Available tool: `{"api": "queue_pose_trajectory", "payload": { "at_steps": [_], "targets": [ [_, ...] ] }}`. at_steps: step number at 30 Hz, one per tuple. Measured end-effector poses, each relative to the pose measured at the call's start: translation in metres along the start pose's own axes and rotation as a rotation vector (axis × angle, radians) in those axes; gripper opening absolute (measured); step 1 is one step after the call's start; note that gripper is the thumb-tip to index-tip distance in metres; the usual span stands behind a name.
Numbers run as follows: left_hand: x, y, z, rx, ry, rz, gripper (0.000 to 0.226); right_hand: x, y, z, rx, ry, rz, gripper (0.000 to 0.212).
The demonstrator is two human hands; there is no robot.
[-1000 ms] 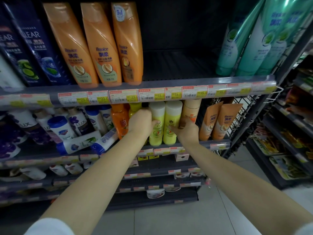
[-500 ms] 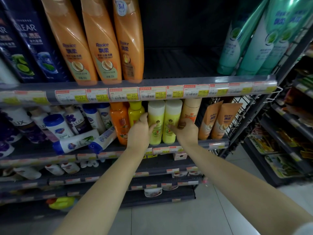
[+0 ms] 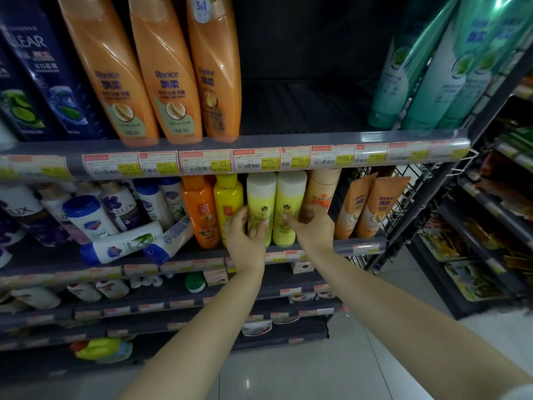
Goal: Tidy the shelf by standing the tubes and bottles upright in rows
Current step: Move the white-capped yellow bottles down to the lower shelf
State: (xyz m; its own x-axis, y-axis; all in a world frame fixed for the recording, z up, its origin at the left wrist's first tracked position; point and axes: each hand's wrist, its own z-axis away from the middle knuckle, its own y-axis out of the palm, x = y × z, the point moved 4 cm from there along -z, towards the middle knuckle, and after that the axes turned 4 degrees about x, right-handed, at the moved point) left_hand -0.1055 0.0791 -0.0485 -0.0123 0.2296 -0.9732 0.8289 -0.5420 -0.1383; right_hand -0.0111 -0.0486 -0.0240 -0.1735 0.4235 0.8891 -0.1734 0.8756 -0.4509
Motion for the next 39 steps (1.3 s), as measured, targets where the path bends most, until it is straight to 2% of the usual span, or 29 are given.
{"api": "queue_pose_trajectory", "payload": {
  "at_steps": [7,15,22,26,33,39],
  "targets": [
    [-0.007,0.006,-0.005,-0.090,-0.012,-0.099,0.038,-0.003,0.001,-0.001,0.005,-0.012,-0.022,0.045],
    [-0.002,0.007,-0.006,-0.071,0.030,-0.117,0.035,-0.003,0.000,-0.004,0.032,-0.057,-0.038,0.038],
    [-0.001,0.004,-0.006,-0.041,0.043,-0.105,0.034,-0.006,0.001,-0.005,0.055,-0.049,-0.028,0.042],
    [-0.002,-0.001,-0.004,0.002,0.068,-0.081,0.032,-0.014,0.003,0.004,-0.018,-0.033,-0.051,0.040],
    [0.005,-0.035,0.001,0.062,0.139,-0.146,0.035,-0.017,0.026,0.030,-0.041,-0.063,-0.042,0.027],
    [0.031,-0.101,-0.010,0.013,0.091,-0.144,0.028,0.005,0.066,0.050,0.071,-0.187,-0.035,0.022]
  ]
}}
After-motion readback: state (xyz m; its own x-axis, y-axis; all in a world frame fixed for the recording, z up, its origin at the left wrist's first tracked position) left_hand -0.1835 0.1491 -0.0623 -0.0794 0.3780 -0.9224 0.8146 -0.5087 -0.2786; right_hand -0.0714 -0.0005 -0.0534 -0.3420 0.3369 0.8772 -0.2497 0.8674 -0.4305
